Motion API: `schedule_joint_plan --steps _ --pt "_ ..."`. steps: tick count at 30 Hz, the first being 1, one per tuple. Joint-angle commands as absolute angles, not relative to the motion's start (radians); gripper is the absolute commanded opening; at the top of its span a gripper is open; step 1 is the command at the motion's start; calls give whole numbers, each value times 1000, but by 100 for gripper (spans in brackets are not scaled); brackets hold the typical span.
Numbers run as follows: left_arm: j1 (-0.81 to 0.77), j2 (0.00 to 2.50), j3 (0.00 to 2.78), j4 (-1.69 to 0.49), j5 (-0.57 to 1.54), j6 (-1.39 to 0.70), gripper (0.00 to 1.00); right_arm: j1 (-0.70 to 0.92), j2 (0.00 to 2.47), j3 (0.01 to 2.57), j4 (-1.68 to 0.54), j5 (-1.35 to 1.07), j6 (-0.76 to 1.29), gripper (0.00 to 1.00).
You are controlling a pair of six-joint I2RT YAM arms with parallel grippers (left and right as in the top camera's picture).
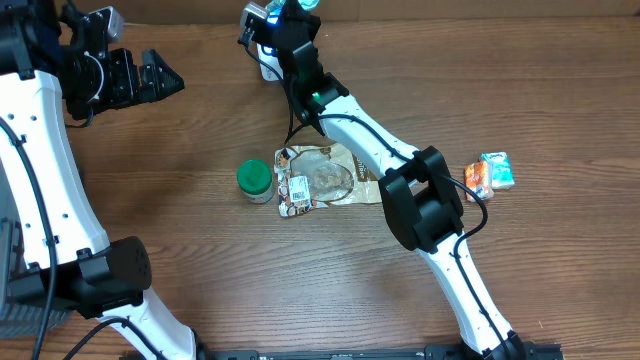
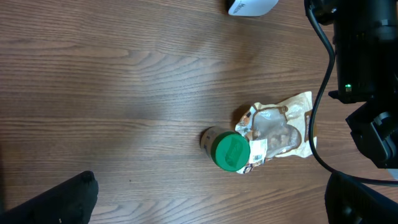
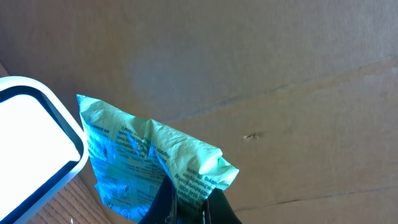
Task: Scan the item barcode
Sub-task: 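Hold the wipes pack in front of the scanner with the right gripper, then carry the wipes pack right and set it by the Kleenex pack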
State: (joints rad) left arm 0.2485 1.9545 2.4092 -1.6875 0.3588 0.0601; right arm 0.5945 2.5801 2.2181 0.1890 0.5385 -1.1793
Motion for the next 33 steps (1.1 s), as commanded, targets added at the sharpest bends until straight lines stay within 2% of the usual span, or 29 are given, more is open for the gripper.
schedule_joint_plan --steps 1,17,26,30,33 --pt "242 1948 2419 -1689 355 79 99 589 2576 2244 200 536 -1180 4" --pt "242 1948 2419 -1689 355 79 100 589 2539 2244 163 532 -1139 4" --pt "242 1948 2419 -1689 355 79 100 588 2252 2244 -185 430 -664 4" --pt "242 1948 2419 -1689 355 79 100 579 2081 2244 -460 276 -324 4" --pt "242 1948 2419 -1689 355 79 99 559 1971 2244 -666 249 -64 4"
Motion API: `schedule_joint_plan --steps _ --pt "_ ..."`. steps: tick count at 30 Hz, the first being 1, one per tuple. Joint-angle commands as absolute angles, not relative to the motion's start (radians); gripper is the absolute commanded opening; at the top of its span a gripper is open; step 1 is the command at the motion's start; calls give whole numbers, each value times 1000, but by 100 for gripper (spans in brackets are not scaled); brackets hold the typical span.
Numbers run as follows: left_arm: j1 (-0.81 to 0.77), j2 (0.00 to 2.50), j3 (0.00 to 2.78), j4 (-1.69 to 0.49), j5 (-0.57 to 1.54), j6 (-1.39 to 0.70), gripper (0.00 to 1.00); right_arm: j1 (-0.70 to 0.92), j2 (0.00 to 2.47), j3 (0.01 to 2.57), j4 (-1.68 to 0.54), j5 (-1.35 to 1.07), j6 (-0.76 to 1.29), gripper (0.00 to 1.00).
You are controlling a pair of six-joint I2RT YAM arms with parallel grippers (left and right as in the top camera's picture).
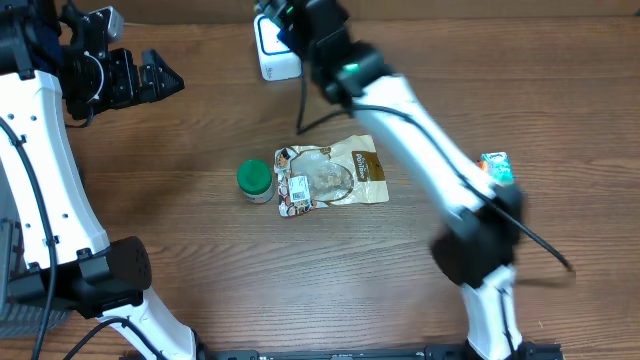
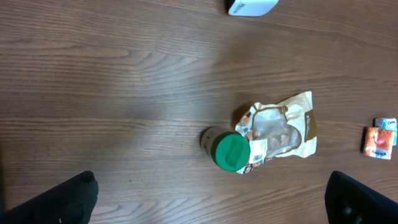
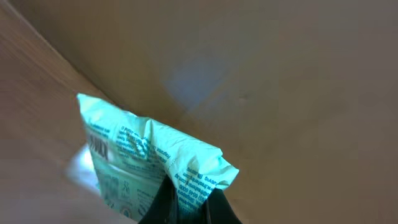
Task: Scan the item barcode
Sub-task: 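Carry the wipes pack right and set it by the Kleenex pack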
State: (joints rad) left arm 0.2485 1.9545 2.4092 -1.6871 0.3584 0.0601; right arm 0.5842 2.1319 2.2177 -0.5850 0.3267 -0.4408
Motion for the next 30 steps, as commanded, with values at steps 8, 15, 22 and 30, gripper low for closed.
schedule_joint_plan --steps 8,15,22,30 --pt "242 1948 2419 -1689 355 79 99 411 1808 2244 -1248 249 340 4" --pt "242 1948 2419 -1689 355 79 100 186 1827 2142 -1545 168 487 4" --pt "242 1948 2419 -1689 355 79 100 69 1827 1841 -1434 145 481 4" --pt "242 1948 2419 -1689 355 79 100 9 1827 1524 -1155 219 476 4"
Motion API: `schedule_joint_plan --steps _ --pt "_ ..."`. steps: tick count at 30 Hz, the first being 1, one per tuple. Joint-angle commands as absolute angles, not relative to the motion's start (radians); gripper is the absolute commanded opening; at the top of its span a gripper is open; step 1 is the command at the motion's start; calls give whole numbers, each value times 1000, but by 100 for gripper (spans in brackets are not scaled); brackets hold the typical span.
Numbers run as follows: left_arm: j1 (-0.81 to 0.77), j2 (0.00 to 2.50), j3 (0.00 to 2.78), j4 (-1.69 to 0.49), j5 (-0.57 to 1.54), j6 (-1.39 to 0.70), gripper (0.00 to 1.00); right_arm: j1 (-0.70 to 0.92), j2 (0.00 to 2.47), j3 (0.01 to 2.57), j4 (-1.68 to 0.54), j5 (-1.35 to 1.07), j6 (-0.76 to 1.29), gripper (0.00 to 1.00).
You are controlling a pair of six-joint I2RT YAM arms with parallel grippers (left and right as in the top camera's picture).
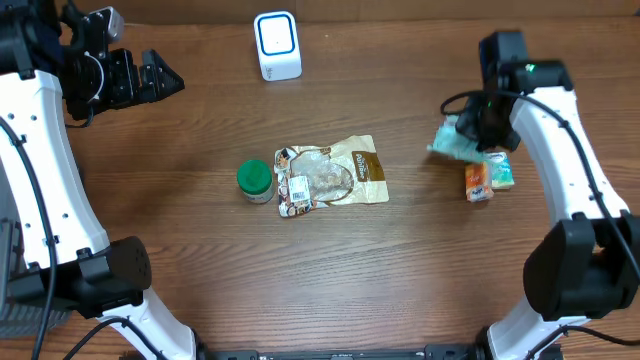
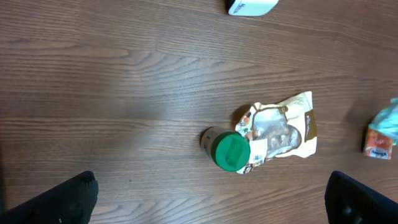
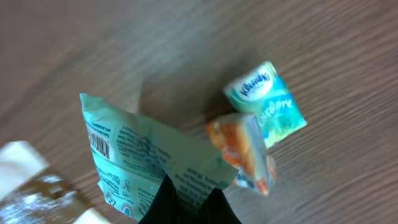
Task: Scan the item barcode
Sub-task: 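Carry the wipes pack right and set it by the Kleenex pack, then release the wipes pack and move the right gripper to the bread bag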
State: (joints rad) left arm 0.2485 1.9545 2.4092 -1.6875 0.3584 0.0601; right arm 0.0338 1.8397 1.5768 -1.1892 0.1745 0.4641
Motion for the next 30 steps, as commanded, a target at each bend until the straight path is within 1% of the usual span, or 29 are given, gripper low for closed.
schedule_joint_plan --steps 1,9,14,19,22,24,25,27,30 --pt "242 1948 2419 -1689 355 79 99 1 1827 1502 -1139 227 476 4" --pt "242 1948 2419 -1689 355 79 100 -116 1828 1370 -1065 253 503 4" --pt "242 1948 2419 -1689 355 79 99 -176 1829 1345 -1056 249 528 4" --pt "242 1948 2419 -1689 355 79 100 -192 1829 1346 -1052 245 527 5" --pt "242 1948 2419 -1689 355 79 100 -189 1829 1346 -1053 241 519 13" --pt "242 1948 2419 -1689 355 79 100 -188 1829 1346 -1057 237 516 28" --pt "242 1948 2419 -1689 355 79 100 -188 1829 1346 -1060 237 515 32" --pt "242 1948 2419 -1689 355 79 99 -188 1829 1346 -1063 238 515 35" --pt "242 1948 2419 -1689 355 79 99 -191 1829 1358 -1080 238 516 36"
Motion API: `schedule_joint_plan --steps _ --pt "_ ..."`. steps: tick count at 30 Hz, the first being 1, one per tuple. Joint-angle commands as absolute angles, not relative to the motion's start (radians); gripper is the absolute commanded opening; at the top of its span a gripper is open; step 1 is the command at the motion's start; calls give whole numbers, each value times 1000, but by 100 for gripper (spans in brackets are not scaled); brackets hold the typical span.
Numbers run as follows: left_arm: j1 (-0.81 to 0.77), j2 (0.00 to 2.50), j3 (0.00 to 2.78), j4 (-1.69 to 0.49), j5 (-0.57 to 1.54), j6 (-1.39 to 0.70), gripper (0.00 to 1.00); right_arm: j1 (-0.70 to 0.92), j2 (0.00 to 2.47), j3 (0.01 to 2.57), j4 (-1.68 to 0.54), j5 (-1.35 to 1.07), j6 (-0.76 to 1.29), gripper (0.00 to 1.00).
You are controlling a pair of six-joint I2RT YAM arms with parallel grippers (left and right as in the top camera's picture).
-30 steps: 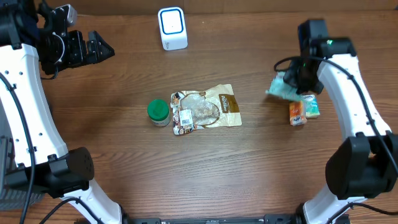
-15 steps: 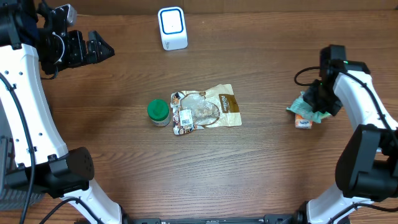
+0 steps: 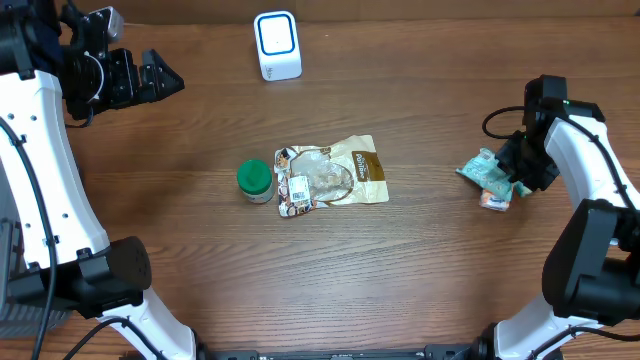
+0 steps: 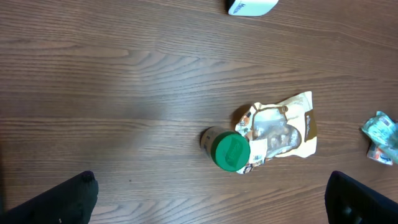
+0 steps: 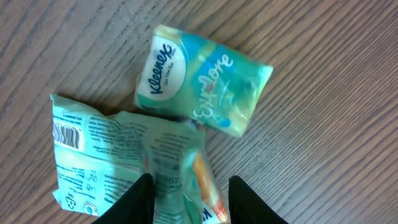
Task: Scan the item barcode
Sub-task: 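Release the wipes pack and move the right gripper to the bread bag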
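The pale green packet (image 5: 106, 152) with its printed barcode lies on the table at the right, partly over an orange pack (image 5: 208, 186). My right gripper (image 5: 191, 202) stands open just above it, a finger on either side. From overhead, the packet (image 3: 482, 168) shows just left of that gripper (image 3: 525, 165). The white scanner (image 3: 277, 45) stands at the table's far edge, well away. My left gripper (image 3: 165, 78) hangs open high over the far left, holding nothing.
A Kleenex tissue pack (image 5: 202, 81) lies touching the green packet. A green-lidded jar (image 3: 254, 181) and a brown snack pouch (image 3: 330, 175) sit together mid-table. The wooden table (image 3: 420, 280) shows bare wood around them.
My right gripper has moved further right and lower and has opened. The green packet is out of its grip and rests on the table against the Kleenex and orange packs. The left arm is unchanged.
My right gripper first held the green packet up at the scanner at the far edge. It then had the packet a little off the scanner, then over the right side near the small packs. Now the packet lies there, released.
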State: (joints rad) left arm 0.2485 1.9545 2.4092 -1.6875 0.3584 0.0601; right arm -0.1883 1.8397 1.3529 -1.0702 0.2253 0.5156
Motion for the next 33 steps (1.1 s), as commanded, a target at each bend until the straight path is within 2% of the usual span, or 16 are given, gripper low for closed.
schedule_joint_plan --steps 1,7,13,18,23,29,33 --pt "242 1948 2419 -1689 355 79 100 -191 1829 1370 -1091 238 516 36" --pt "242 1948 2419 -1689 355 79 99 -181 1829 1575 -1262 205 464 36" --pt "242 1948 2419 -1689 355 79 100 -108 1829 1770 -1351 -129 270 46" --pt "242 1948 2419 -1689 355 79 100 9 1835 1733 -1240 -356 258 50" --pt "242 1948 2419 -1689 355 79 100 176 1879 1661 -1091 -352 288 56" --pt "242 1948 2419 -1689 355 79 100 273 1985 1639 -937 -351 283 62" --pt "242 1948 2419 -1689 355 79 99 319 2085 1639 -748 -353 118 64"
